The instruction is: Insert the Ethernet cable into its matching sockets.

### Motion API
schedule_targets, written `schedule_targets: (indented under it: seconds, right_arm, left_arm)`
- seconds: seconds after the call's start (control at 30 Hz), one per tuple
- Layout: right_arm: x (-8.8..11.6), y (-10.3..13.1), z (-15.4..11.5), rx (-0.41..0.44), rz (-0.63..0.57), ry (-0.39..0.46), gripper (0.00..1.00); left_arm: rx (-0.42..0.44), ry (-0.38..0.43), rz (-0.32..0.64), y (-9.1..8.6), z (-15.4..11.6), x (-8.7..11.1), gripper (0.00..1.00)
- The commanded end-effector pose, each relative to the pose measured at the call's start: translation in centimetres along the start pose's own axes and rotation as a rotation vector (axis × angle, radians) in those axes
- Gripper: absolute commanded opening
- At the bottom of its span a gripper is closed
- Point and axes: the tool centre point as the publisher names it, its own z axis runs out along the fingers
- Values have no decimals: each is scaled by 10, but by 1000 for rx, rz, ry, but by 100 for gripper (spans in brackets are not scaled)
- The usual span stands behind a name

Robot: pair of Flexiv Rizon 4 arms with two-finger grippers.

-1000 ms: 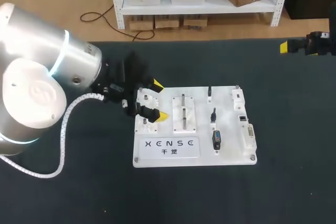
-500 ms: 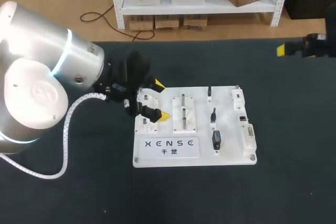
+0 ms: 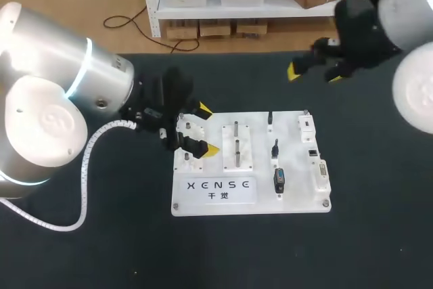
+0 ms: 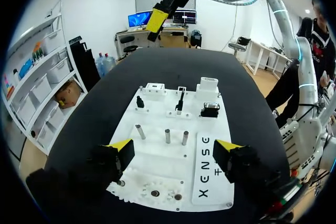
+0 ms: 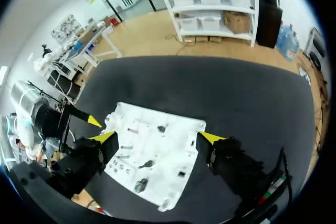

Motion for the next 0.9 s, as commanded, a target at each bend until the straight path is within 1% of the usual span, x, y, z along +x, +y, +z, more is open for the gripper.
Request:
schedule_targets:
  seconds: [0.03,0.2,0.27,0.47,0.73,0.9]
  right_arm:
    - [11,22,-9,262,0,41,100]
    - [29,30,6,345,3,106,100]
    - [37,33,15,349,-4,132,100]
    - [60,32,41,364,51,184,100]
    - [79,32,71,401,71,196,100]
    - [89,29,90,428,108,210,100]
  left_arm:
    - [-1,6,-1,0,1,-1,100]
    - [-1,6,-1,0,1,-1,100]
    - [-1,6,-1,0,1,-1,100]
    - [-1,6,-1,0,1,-1,100]
    - [-1,6,-1,0,1,-1,100]
    - [-1,6,-1,0,1,-1,100]
